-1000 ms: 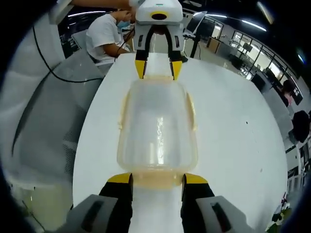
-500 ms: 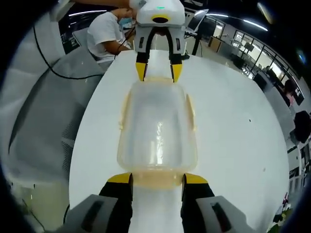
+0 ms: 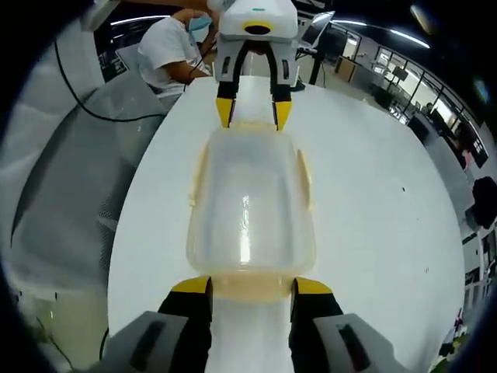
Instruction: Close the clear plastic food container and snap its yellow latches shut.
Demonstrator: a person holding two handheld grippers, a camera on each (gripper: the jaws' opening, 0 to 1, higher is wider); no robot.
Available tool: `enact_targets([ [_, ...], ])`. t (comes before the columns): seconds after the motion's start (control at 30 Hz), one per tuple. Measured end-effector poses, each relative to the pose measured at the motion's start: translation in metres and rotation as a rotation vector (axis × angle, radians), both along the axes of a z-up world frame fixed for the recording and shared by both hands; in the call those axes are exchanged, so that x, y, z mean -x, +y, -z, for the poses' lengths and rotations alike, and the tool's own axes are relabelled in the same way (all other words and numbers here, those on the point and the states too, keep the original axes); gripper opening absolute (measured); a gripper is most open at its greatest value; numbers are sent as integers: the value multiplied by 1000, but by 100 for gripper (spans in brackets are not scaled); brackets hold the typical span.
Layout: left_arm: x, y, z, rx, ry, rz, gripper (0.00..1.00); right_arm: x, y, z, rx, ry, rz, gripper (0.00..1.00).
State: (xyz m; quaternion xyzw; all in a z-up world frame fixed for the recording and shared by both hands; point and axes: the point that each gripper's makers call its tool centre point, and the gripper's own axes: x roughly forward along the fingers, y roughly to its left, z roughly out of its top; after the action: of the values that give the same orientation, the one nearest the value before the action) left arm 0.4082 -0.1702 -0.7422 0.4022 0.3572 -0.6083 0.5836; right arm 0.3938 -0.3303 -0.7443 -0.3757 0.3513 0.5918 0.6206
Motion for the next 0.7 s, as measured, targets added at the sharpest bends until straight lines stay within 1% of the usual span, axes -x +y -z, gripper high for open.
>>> enact_targets([
  [0.23, 2, 0, 0, -1, 3, -7, 37, 0, 0, 0, 7, -10, -13, 37],
  [0.4, 1, 0, 0, -3, 3, -11, 38, -2, -1, 1, 20, -17, -4, 37],
  [0.47, -1, 2, 0, -8, -10, -3, 38, -1, -4, 2, 38, -14, -5, 36],
  [0.5, -1, 3, 0, -10, -16, 1, 38, -3, -6, 3, 45, -25, -4, 38],
  [0.57, -1, 8, 0, -24, -28, 22, 37, -5, -8, 2, 47, -25, 12, 40],
  [0.6, -2, 11, 0, -35, -35, 26, 38, -6, -10, 0, 46, -25, 14, 39],
  [0.67, 0, 14, 0, -33, -10, -24, 46, -6, -11, -3, 39, -26, 21, 37],
  [0.7, -3, 15, -1, -29, -9, -37, 49, -6, -12, -4, 34, -22, 31, 38],
])
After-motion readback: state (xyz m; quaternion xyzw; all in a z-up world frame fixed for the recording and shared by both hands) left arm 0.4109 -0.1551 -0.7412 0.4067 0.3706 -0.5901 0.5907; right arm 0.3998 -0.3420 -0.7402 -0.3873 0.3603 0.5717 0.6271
